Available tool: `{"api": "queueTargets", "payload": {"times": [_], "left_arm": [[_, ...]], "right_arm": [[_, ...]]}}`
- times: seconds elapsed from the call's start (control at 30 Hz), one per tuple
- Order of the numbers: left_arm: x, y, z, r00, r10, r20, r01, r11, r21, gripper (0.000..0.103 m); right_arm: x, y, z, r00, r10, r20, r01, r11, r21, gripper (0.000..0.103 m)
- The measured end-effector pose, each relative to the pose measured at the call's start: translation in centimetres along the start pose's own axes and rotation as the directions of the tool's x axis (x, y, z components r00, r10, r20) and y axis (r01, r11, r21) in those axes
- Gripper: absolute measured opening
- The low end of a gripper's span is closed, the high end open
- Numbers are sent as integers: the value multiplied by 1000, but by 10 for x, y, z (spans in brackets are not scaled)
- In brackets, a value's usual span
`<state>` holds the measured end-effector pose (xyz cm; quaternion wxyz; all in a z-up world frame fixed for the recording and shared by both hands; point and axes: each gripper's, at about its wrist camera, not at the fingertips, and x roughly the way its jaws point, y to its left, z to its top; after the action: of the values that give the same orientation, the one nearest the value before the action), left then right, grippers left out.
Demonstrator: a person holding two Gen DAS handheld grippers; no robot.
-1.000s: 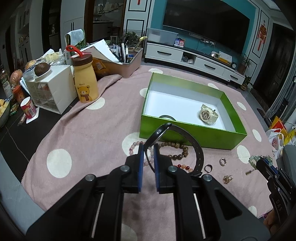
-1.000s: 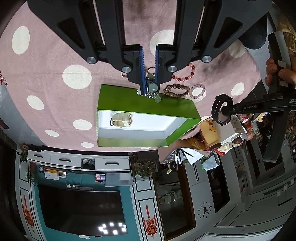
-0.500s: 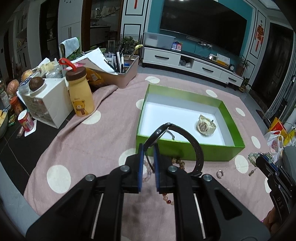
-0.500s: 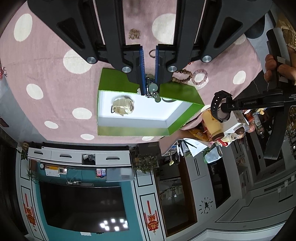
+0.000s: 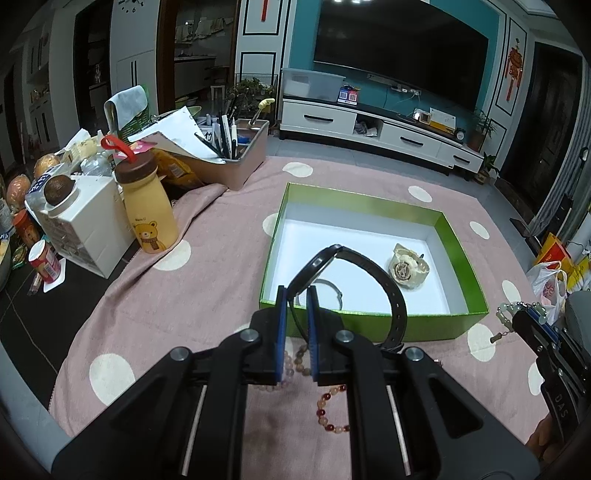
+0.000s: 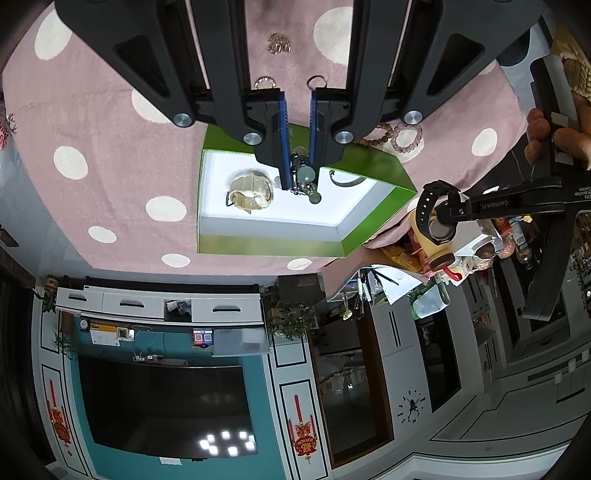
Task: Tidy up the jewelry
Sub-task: 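Carry the black watch and jade pendant into the green box and release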
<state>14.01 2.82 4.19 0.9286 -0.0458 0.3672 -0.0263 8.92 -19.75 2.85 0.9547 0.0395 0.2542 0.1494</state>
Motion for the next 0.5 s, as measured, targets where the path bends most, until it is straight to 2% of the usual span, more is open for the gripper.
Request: {"api": "queueTargets", "payload": {"times": [0.23, 0.5], "left_arm": [[14, -5, 19, 1000, 2, 3, -2, 1000, 5, 10], [48, -12, 41, 1000, 14, -20, -14, 1000, 26, 10]], "right_arm": [[12, -5, 16, 1000, 7, 9, -7, 1000, -3, 9], [47, -9, 29, 999, 16, -29, -16, 1000, 5, 9]]}}
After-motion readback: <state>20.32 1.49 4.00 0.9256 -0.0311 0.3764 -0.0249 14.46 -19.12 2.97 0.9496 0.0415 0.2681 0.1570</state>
